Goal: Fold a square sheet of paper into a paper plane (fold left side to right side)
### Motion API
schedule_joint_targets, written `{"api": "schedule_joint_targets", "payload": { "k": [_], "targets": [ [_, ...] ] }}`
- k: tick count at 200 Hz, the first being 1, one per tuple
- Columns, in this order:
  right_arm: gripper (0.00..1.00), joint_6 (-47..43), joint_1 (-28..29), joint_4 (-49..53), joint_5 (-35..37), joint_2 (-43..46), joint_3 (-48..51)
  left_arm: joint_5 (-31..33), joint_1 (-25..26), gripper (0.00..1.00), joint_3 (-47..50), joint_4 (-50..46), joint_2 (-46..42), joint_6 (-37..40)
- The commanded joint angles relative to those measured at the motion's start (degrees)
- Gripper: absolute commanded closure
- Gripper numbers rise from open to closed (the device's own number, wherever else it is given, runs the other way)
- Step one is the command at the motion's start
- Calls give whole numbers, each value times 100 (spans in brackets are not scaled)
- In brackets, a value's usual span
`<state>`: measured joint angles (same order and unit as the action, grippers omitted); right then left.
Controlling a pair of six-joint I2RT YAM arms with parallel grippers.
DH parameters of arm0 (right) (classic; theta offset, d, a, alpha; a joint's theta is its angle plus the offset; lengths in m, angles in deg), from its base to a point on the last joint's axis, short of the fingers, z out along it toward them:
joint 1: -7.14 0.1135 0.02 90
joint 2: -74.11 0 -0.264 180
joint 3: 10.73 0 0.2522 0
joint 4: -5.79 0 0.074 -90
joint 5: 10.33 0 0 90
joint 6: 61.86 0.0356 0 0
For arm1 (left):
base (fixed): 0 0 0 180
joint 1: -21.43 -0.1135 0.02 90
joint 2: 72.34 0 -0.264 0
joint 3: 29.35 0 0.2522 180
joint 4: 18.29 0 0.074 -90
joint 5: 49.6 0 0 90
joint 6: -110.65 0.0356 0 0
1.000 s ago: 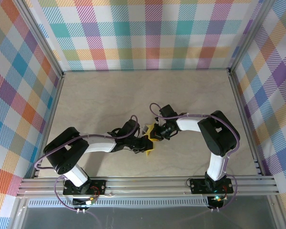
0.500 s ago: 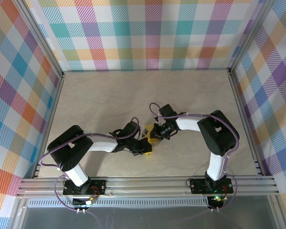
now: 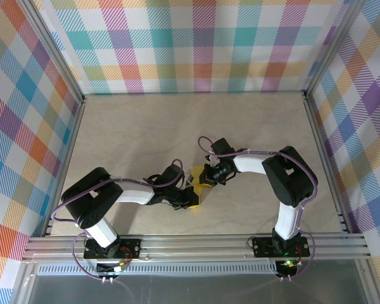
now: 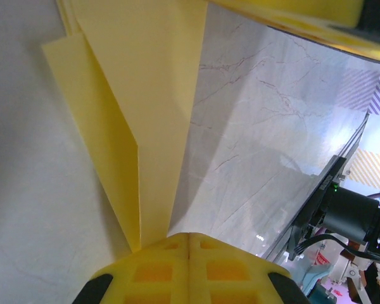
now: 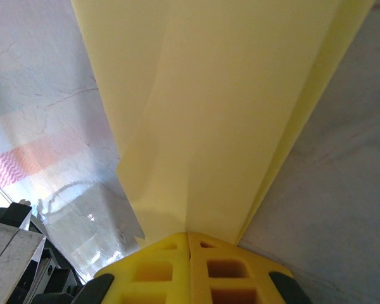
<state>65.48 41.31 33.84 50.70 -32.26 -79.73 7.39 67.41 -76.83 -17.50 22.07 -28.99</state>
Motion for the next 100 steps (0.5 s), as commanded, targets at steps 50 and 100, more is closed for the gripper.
{"api": "schedule_joint_targets", "payload": {
  "k": [50,100],
  "targets": [
    [100,-104,28,756,916,-409,242,50,22,100,176,-136,-28,78],
    [100,7,31,67,247,139,260,184,120,100,289,-230,9,78]
  ]
}}
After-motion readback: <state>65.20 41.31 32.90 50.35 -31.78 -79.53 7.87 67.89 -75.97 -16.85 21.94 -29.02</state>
